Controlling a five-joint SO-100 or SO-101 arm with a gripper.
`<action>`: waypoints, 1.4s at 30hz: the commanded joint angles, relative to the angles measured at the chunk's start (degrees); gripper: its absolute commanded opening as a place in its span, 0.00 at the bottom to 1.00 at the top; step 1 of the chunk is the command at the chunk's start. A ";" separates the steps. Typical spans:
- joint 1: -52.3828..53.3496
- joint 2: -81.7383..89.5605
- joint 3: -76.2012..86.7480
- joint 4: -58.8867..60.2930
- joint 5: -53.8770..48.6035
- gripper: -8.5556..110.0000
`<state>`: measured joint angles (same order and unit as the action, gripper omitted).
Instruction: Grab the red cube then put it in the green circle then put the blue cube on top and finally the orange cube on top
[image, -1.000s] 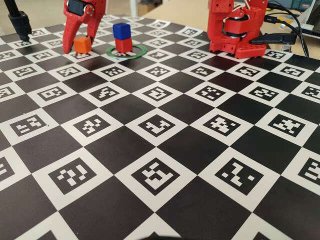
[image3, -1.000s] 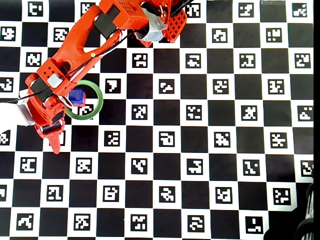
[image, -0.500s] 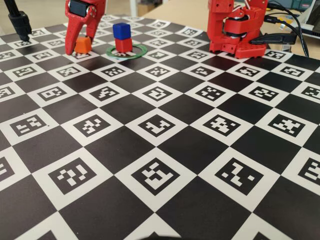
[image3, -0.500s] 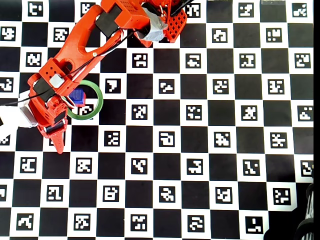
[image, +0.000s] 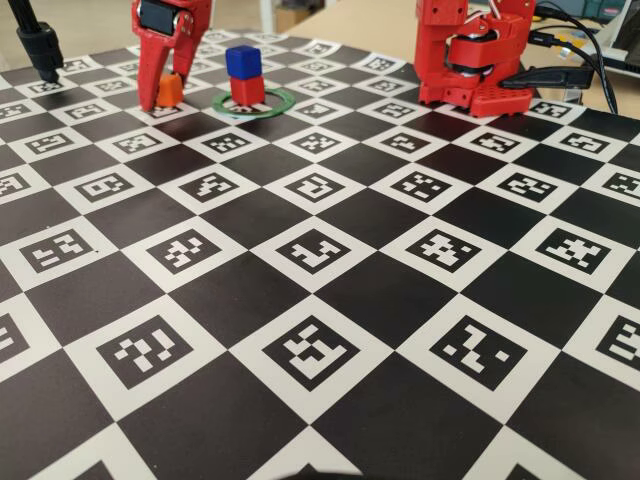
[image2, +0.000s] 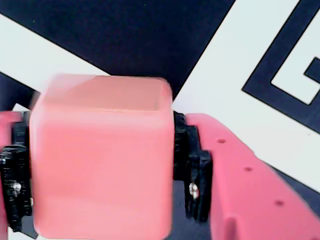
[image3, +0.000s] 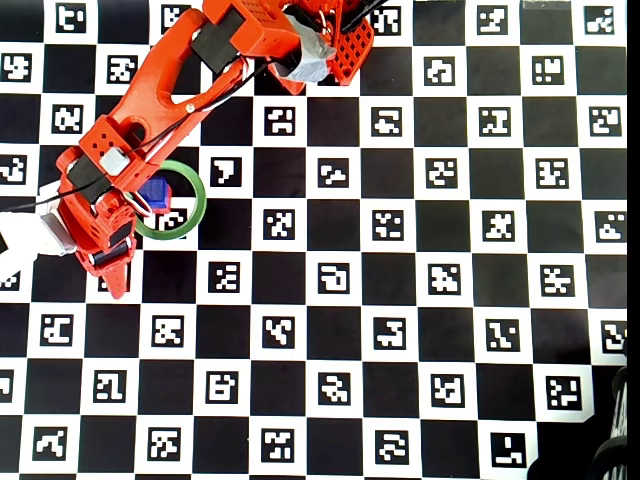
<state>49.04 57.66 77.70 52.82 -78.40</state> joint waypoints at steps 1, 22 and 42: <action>-1.41 3.16 0.18 -0.26 -0.53 0.14; -1.58 10.99 -2.20 8.17 1.05 0.11; -1.41 12.83 -7.82 9.32 2.37 0.11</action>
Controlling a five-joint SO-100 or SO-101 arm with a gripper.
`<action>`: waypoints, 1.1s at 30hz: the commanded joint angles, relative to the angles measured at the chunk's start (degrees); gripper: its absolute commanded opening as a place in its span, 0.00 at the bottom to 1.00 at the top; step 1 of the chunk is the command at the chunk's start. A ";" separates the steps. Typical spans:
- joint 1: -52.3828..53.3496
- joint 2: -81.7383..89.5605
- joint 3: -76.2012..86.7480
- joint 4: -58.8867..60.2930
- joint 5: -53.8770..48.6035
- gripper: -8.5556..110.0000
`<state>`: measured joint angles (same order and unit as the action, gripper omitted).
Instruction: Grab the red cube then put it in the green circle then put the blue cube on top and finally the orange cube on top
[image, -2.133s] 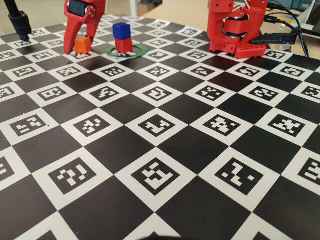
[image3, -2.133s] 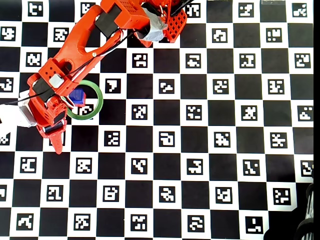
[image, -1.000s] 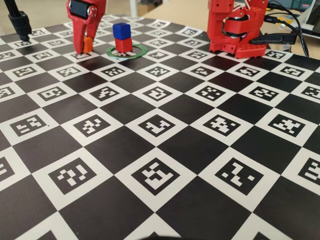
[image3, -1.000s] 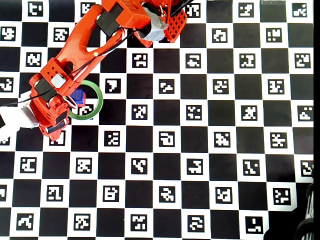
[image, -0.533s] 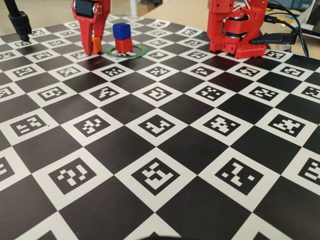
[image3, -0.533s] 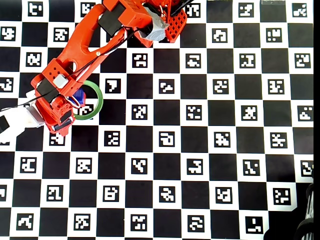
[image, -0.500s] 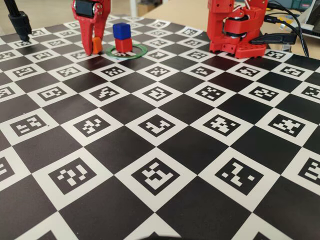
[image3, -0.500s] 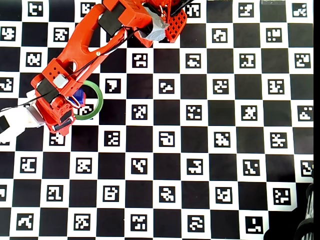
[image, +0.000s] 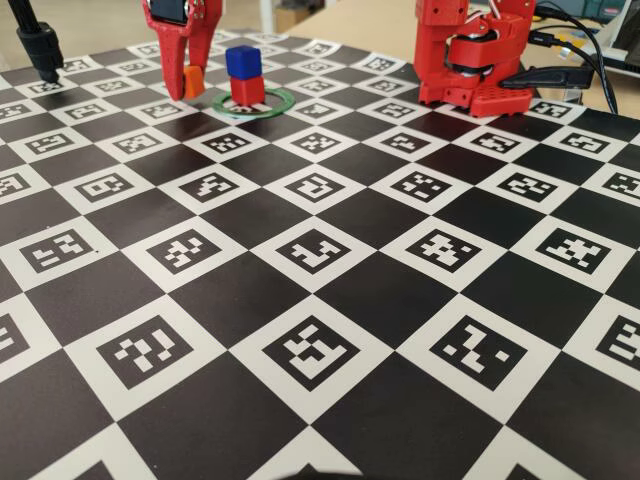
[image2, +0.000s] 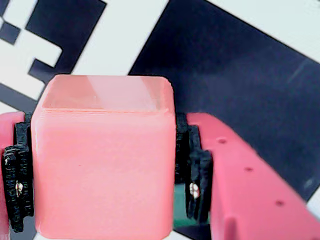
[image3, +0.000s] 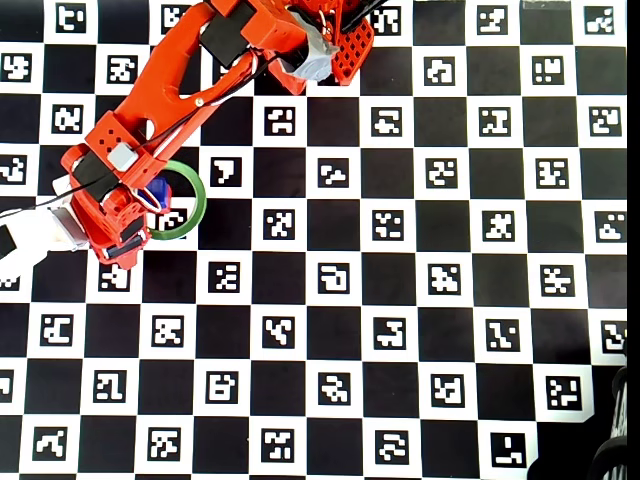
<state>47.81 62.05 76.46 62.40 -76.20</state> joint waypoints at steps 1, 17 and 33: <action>-0.18 8.44 -7.56 0.44 0.09 0.11; 0.70 12.13 -16.70 9.93 -0.88 0.10; 1.41 22.41 -18.28 20.48 3.08 0.09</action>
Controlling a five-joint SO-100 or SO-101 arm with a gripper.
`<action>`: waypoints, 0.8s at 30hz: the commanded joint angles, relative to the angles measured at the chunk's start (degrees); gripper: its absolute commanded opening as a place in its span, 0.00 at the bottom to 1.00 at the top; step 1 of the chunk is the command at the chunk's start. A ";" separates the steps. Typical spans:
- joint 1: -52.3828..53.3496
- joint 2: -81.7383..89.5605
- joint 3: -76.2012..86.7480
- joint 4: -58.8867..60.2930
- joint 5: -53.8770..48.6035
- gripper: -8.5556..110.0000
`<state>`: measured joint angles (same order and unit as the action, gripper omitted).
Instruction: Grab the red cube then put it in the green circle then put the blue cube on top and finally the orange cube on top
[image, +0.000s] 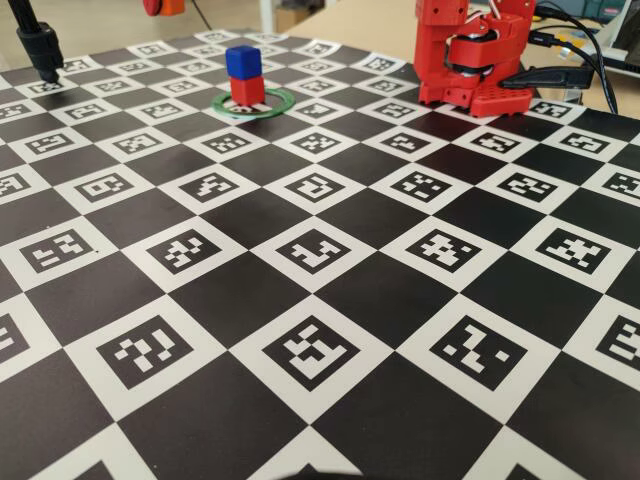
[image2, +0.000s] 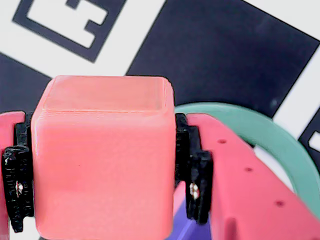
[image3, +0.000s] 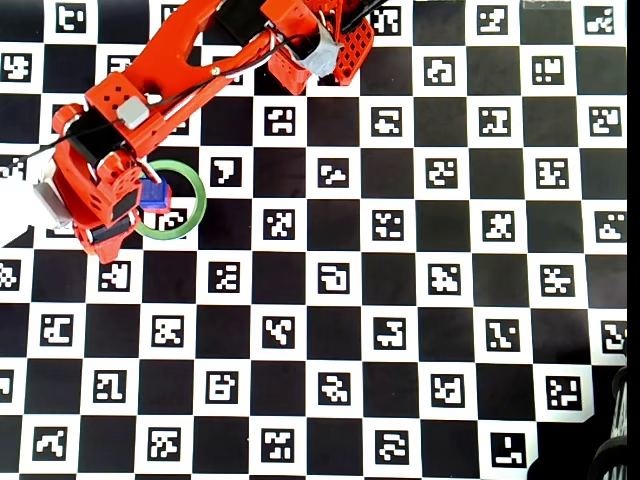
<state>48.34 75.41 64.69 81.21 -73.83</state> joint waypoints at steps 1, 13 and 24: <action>1.14 9.58 -6.50 2.64 0.97 0.09; 3.16 16.26 -2.81 8.09 8.53 0.09; 3.16 17.40 0.18 10.90 20.92 0.09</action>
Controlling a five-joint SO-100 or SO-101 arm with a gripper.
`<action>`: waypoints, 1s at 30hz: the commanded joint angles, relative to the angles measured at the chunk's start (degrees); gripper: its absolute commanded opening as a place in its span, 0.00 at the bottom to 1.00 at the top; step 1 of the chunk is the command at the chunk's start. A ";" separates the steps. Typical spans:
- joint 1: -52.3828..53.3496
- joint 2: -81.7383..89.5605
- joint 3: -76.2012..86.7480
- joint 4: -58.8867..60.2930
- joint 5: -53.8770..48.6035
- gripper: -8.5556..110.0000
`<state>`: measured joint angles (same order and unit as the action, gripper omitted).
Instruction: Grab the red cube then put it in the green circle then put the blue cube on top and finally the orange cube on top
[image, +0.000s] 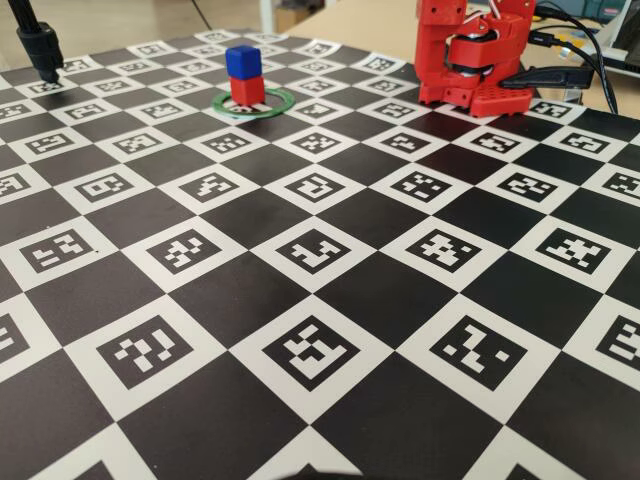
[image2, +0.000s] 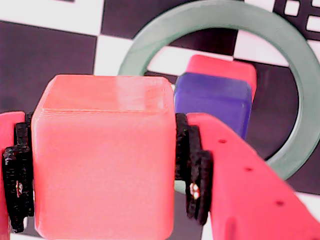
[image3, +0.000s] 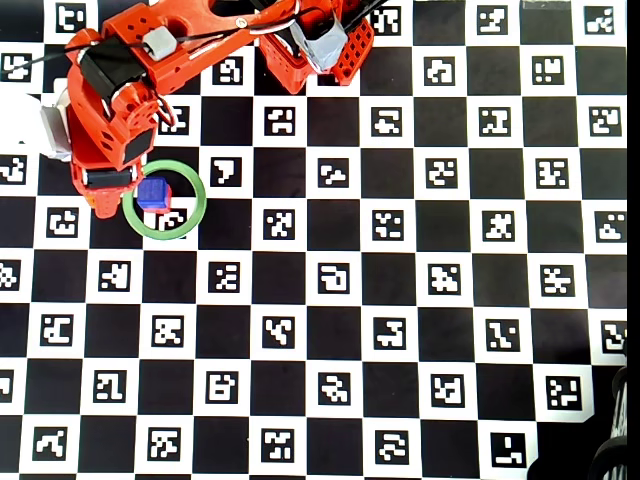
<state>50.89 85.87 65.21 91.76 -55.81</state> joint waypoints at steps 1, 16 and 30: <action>0.62 7.03 0.09 0.53 3.96 0.09; -0.70 13.27 9.76 1.49 10.72 0.09; -2.64 18.19 22.24 -6.77 11.16 0.09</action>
<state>48.78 98.00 87.71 86.92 -45.00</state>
